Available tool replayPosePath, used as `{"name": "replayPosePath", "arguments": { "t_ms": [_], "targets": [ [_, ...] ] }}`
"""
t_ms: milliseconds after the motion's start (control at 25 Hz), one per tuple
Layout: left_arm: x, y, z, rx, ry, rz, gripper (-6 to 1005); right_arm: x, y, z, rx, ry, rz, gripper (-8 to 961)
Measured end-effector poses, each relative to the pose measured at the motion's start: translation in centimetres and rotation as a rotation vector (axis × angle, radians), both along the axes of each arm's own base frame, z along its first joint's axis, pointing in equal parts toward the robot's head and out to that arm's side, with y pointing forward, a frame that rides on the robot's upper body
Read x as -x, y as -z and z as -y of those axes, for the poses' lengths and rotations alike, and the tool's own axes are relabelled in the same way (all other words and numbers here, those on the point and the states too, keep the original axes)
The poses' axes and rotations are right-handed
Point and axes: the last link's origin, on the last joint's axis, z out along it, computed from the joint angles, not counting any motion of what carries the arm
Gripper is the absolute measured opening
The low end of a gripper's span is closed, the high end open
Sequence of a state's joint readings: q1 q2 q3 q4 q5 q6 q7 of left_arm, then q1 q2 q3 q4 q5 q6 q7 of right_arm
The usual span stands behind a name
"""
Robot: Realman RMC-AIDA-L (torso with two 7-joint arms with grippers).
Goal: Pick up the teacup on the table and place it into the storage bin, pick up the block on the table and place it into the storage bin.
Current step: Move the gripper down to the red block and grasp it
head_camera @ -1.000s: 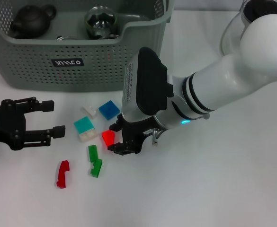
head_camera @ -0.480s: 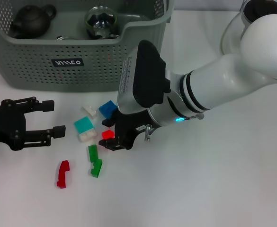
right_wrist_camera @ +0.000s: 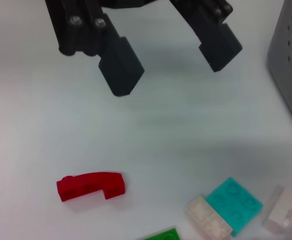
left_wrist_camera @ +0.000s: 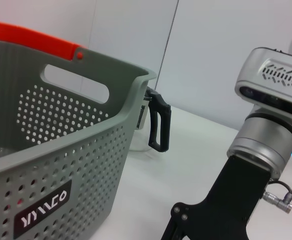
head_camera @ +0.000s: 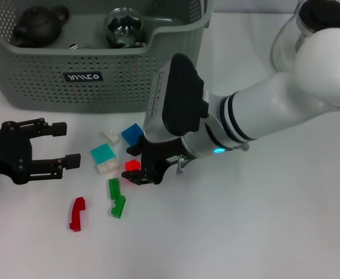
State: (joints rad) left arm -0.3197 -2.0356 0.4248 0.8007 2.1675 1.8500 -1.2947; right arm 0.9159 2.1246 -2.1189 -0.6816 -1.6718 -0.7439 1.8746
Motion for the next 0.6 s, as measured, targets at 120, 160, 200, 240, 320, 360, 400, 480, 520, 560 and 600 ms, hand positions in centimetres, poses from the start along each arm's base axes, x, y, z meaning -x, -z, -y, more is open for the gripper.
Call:
{"name": "replayPosePath", "arguments": {
  "t_ms": [120,160,200,240,320,360,400,480,520,560,600],
  "targets": [
    [-0.01,0.0,-0.01,-0.001,0.003,-0.001,811,-0.05,0.1,0.04,-0.003,0.003,-0.002,513],
    [-0.01,0.0,-0.01,-0.002,0.005,-0.002,811,-0.05,0.1,0.04,-0.004,0.004,-0.002,513],
    [-0.01,0.0,-0.02,-0.003,0.007,-0.003,811,-0.06,0.1,0.01,-0.006,0.003,-0.003,513],
    [-0.01,-0.01,-0.02,-0.004,0.008,-0.003,811,-0.06,0.11,0.0,-0.007,0.004,-0.003,513],
    [-0.06,-0.03,-0.09,-0.006,0.011,-0.003,811,-0.1,0.1,-0.02,-0.008,0.005,-0.002,513],
    [-0.06,-0.03,-0.09,-0.006,0.011,-0.003,811,-0.1,0.1,-0.02,-0.008,0.005,-0.002,513],
    [-0.09,-0.03,-0.13,-0.006,0.012,-0.003,811,-0.13,0.1,-0.03,-0.008,0.006,-0.001,513],
    [-0.12,-0.03,-0.16,-0.006,0.013,-0.003,811,-0.2,0.1,-0.04,-0.008,0.007,0.0,513],
    [-0.12,-0.03,-0.16,-0.006,0.013,-0.003,811,-0.2,0.1,-0.04,-0.008,0.007,0.0,512],
    [-0.13,-0.03,-0.18,-0.006,0.014,-0.003,811,-0.22,0.09,-0.05,-0.009,0.008,0.001,512],
    [-0.14,-0.03,-0.19,-0.006,0.014,-0.003,811,-0.25,0.07,-0.07,-0.009,0.009,0.002,512]
  ]
}}
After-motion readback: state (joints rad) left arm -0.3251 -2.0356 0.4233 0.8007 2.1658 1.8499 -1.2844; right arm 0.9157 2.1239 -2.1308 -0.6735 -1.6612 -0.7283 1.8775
